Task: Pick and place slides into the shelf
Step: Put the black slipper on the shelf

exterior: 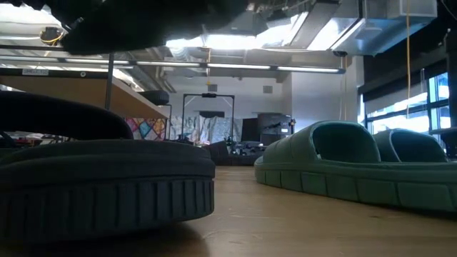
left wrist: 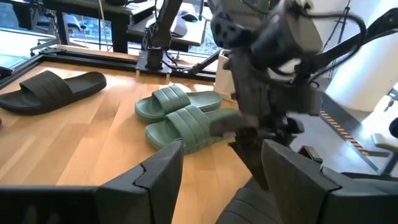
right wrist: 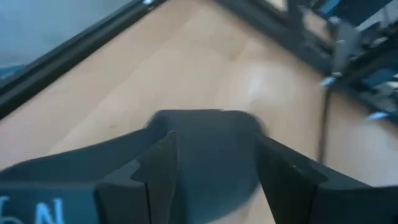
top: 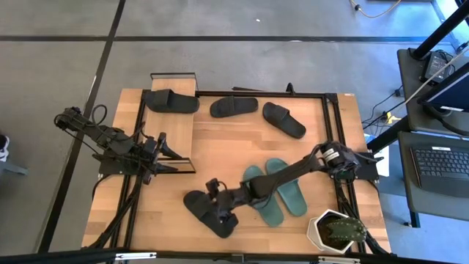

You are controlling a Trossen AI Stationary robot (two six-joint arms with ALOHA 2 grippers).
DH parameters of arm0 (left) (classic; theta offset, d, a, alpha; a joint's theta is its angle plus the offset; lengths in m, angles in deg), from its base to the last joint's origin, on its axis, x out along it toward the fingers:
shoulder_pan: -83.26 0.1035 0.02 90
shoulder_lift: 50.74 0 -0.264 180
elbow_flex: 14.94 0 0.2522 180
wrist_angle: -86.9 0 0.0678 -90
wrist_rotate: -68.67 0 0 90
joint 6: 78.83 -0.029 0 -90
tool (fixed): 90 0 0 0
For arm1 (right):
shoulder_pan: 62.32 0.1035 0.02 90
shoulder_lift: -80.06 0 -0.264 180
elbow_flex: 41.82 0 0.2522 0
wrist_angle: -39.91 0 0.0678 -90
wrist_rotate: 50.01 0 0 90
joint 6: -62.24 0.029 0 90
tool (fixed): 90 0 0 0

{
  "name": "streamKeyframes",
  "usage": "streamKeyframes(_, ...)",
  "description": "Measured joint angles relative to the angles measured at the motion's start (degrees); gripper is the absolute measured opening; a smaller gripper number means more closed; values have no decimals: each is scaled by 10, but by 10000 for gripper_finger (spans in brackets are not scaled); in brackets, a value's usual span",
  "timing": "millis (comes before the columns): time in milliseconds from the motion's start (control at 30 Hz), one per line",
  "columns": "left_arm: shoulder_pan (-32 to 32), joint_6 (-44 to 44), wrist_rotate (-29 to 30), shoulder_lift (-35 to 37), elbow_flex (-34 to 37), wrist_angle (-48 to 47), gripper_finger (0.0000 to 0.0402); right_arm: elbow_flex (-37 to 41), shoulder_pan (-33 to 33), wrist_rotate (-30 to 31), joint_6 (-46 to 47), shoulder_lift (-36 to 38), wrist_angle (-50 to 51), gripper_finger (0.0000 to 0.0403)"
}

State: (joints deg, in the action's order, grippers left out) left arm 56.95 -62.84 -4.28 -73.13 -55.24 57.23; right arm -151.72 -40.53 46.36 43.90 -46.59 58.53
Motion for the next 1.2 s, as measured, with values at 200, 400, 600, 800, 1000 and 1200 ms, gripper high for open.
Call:
streamKeyframes(200, 0, 0, 0, 0, 0, 0, 208, 0, 14, 89, 3, -38, -8, 204)
streamKeyframes(400, 0, 0, 0, 0, 0, 0, 208, 0, 13, 151, 30, -61, -11, 204)
streamKeyframes(600, 0, 0, 0, 0, 0, 0, 208, 0, 11, 150, 61, -62, -11, 204)
streamKeyframes(800, 0, 0, 0, 0, 0, 0, 208, 0, 11, 150, 59, -62, -12, 204)
streamKeyframes(1000, 0, 0, 0, 0, 0, 0, 208, 0, 11, 150, 61, -62, -40, 204)
streamKeyframes(1200, 0, 0, 0, 0, 0, 0, 208, 0, 11, 150, 61, -63, -43, 159)
